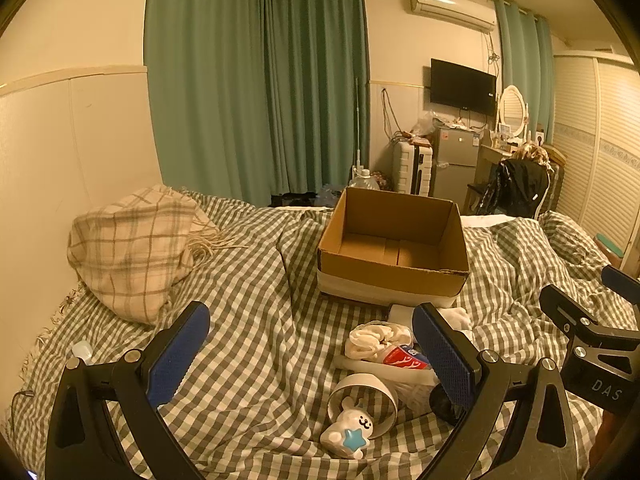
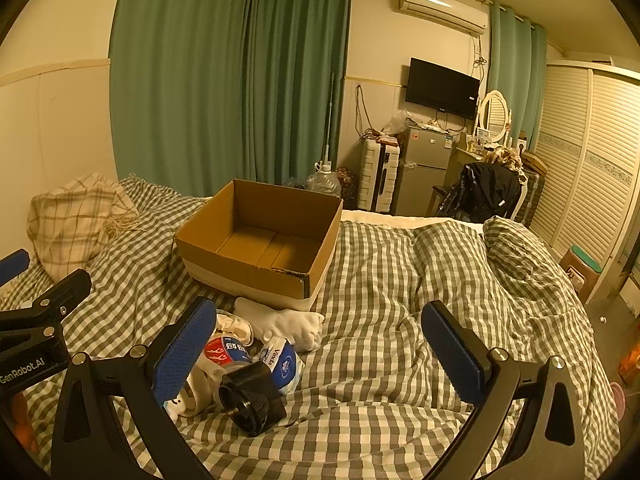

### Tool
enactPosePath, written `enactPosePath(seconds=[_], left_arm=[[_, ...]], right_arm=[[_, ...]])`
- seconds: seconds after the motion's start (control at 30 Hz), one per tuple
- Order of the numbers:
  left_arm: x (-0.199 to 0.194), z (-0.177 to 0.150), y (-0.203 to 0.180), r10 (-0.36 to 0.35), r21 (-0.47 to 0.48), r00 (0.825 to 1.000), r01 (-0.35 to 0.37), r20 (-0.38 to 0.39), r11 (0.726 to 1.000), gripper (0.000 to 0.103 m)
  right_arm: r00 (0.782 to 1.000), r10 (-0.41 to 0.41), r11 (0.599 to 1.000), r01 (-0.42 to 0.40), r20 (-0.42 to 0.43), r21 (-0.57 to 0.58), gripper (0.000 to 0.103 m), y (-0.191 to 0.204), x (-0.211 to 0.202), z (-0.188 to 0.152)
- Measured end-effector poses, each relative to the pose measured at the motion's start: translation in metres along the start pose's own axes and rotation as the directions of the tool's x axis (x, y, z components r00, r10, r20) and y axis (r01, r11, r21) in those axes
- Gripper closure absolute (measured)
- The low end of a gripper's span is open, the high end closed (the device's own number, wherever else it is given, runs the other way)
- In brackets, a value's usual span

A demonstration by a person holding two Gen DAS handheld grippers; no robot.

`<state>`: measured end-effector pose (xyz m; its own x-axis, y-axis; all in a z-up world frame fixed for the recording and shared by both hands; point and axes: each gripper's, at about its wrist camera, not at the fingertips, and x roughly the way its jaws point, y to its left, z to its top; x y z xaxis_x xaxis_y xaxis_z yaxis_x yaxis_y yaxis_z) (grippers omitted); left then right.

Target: Organize objects

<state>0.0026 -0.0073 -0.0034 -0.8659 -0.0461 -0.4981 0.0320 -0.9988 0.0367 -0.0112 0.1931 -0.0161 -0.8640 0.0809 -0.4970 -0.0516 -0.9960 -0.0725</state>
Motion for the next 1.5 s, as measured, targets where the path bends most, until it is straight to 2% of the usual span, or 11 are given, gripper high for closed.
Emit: enactPosePath(seconds=[1.23,1.5], left_arm=[[-0.006,-0.005,0.002,0.006,0.002,1.000,-0.006,0.006,1.000,0.000],[0.002,-0.013,0.003,0.010,-0.007,0.999,-0.011,-0.045,1.000,0.000]], right_arm=[[1.000,0.025,0.999,-0.025,0.006,-0.023,0.000,0.009,-0.007,0.003],[1.000,0.031,0.999,-0.031,-0.007,-0.025,0.000,0.010,-0.006,0.002]])
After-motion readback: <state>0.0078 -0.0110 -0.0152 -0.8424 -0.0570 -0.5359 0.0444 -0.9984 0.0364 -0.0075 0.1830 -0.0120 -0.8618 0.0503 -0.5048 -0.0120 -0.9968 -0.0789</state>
